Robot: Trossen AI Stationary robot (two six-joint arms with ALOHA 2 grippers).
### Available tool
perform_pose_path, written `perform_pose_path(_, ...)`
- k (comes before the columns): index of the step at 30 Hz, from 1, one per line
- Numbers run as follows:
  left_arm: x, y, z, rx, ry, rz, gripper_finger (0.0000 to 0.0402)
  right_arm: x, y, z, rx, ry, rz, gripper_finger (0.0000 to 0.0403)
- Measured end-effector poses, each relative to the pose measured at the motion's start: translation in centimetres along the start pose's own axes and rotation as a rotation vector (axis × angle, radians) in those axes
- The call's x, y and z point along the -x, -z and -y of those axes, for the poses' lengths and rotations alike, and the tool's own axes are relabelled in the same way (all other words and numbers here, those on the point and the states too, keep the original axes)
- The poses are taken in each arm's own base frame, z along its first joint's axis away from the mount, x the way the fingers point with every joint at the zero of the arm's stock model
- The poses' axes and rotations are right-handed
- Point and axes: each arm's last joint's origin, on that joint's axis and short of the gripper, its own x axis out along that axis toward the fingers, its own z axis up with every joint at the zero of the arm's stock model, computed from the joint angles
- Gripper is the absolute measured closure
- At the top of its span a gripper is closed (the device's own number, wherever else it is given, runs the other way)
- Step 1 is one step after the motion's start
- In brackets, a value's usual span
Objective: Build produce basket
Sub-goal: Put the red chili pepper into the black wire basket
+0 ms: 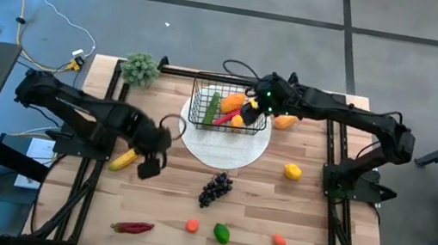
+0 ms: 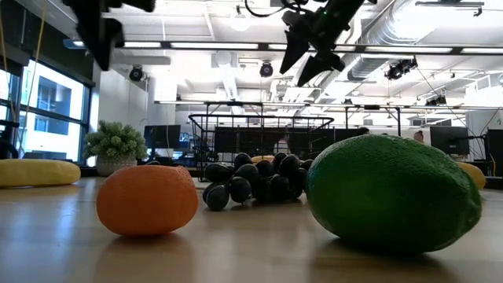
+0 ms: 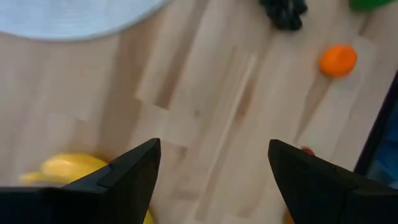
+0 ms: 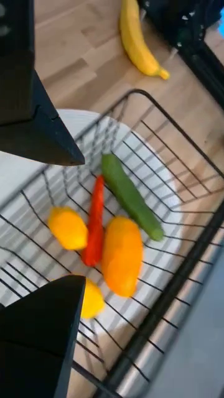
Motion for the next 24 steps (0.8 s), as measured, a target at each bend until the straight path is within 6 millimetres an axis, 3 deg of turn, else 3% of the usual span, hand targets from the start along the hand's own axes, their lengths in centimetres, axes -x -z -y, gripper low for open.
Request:
perform_pose_path(12,-2.9,5.2,5.4,-0.022,0.118,-0.001,0.0116,1.2,3.3,-5.3,-0.020,-0.085,-0.049,0.0119)
perform_pose_path(24,-5.5,10.0,8.0,-0.004,0.167,-0.011,0.0116,2.3,6.0,-7.5,-0.023,-0.041,-0.102,0.0119)
